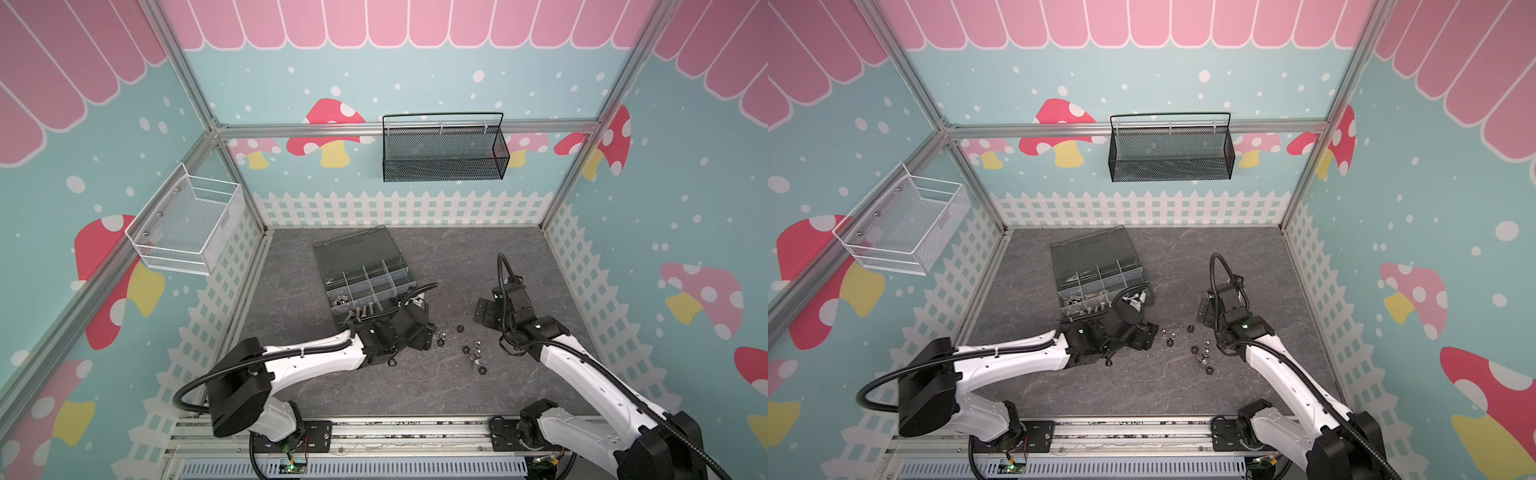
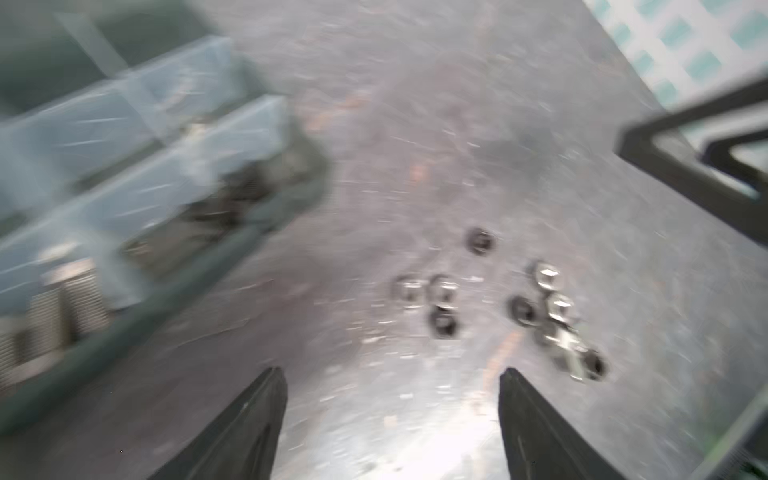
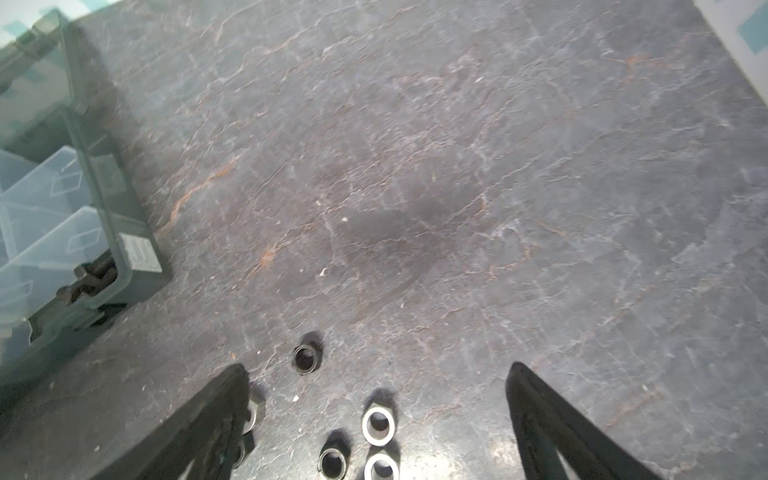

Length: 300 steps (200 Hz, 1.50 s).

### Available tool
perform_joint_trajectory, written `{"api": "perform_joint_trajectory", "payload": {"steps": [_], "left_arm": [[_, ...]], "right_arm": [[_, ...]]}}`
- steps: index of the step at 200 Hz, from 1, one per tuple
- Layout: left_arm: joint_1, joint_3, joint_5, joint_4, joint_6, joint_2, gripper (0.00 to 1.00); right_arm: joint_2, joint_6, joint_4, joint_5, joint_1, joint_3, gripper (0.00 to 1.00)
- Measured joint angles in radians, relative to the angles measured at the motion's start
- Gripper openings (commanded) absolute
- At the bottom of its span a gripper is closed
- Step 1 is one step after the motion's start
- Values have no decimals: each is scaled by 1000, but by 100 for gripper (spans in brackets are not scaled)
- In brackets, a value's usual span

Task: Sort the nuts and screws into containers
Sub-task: 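Reach the left gripper to the pile and grasp a wing nut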

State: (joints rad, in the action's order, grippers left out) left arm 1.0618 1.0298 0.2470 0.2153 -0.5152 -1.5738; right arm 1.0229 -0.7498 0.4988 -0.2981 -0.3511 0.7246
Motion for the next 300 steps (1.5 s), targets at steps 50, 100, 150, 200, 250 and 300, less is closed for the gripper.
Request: {"api": "perform_joint_trajectory", "payload": {"steps": [50,100,150,200,250,300], "left_arm": [[132,235,-228,-31,98,-284,58],[143,302,-346,-19,133,-399,48],[143,394,-371,26,160,-494,45],[130,473,-345,94,168,-551,40],[109,522,-329,142,168,-581,34],[107,558,-331,177,183,-614,33]], "right_arm": [[-35,16,10,6,159,-25,98],[-35,30,14,26,279,-48,98],[-50,42,10,61,317,-58,98],[-66,48,7,80,319,-63,98],[-70,53,2,89,320,-70,98],[-70,54,-6,97,320,-71,98]]}}
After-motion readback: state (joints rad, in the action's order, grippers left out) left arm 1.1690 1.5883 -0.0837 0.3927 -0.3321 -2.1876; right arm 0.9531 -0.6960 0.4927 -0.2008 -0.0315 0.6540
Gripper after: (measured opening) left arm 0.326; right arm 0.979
